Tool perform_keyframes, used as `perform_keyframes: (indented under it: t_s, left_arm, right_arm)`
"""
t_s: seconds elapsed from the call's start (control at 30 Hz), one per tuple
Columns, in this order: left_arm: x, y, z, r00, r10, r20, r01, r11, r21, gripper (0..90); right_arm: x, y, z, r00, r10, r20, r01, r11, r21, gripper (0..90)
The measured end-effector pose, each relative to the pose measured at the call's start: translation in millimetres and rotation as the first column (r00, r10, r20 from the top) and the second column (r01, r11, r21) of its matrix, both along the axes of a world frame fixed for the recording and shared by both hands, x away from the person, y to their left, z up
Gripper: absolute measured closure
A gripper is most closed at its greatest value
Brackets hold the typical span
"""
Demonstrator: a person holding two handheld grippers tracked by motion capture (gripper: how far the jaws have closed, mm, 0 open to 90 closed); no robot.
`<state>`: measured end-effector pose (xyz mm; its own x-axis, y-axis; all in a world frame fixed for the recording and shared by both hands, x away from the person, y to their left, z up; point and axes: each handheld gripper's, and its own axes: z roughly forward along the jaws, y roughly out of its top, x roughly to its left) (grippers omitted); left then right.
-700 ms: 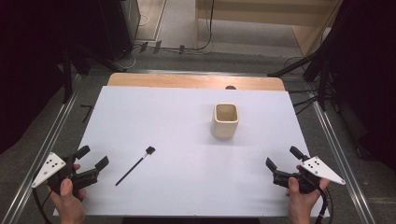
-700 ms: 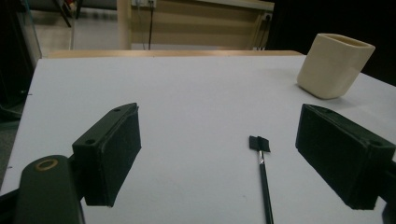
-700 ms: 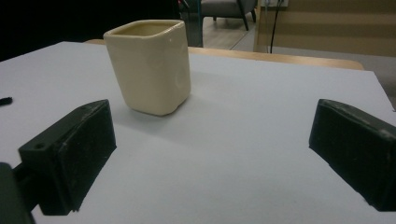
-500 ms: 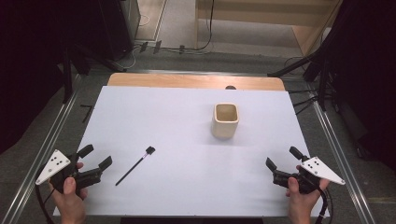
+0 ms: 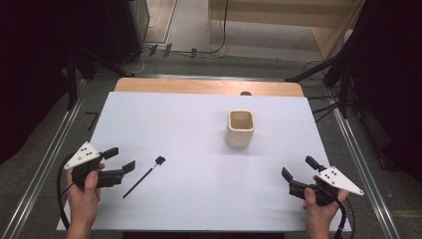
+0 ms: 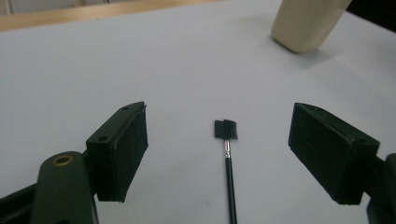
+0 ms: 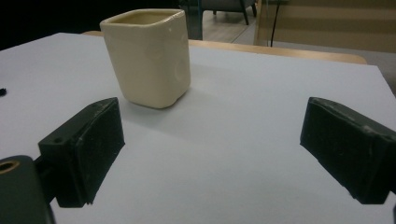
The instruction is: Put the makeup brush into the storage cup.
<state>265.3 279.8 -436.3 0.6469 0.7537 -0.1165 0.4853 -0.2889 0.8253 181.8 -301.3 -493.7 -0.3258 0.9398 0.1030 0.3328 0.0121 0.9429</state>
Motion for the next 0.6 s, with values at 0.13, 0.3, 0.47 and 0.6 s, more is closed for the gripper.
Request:
perform_keyframes:
  t_s: [0.13,0.3,0.47,0.6]
  left_arm:
    - [8.6,-13.7,-0.3,0.9987,-0.021,-0.047,0.023,0.9989,0.040,20.6]
    - [18.6,-28.7,0.5,0.9954,-0.042,-0.087,0.050,0.9944,0.093,20.9]
    - [29.6,-36.7,-5.3,0.9916,-0.041,-0.123,0.063,0.9810,0.183,21.4]
    - [32.6,-38.3,-8.5,0.9859,-0.046,-0.161,0.082,0.9718,0.221,22.1]
  right_arm:
    - [-0.1,1.6,0.0,1.0000,0.003,0.003,-0.003,1.000,-0.009,6.9]
    - [0.2,1.9,-0.4,1.0000,-0.003,0.002,0.003,1.000,-0.010,7.0]
    - [1.0,3.3,-1.0,1.0000,0.002,-0.002,-0.002,1.000,-0.017,7.1]
    - [1.5,3.1,-1.5,1.0000,0.002,-0.004,-0.002,1.000,-0.019,7.3]
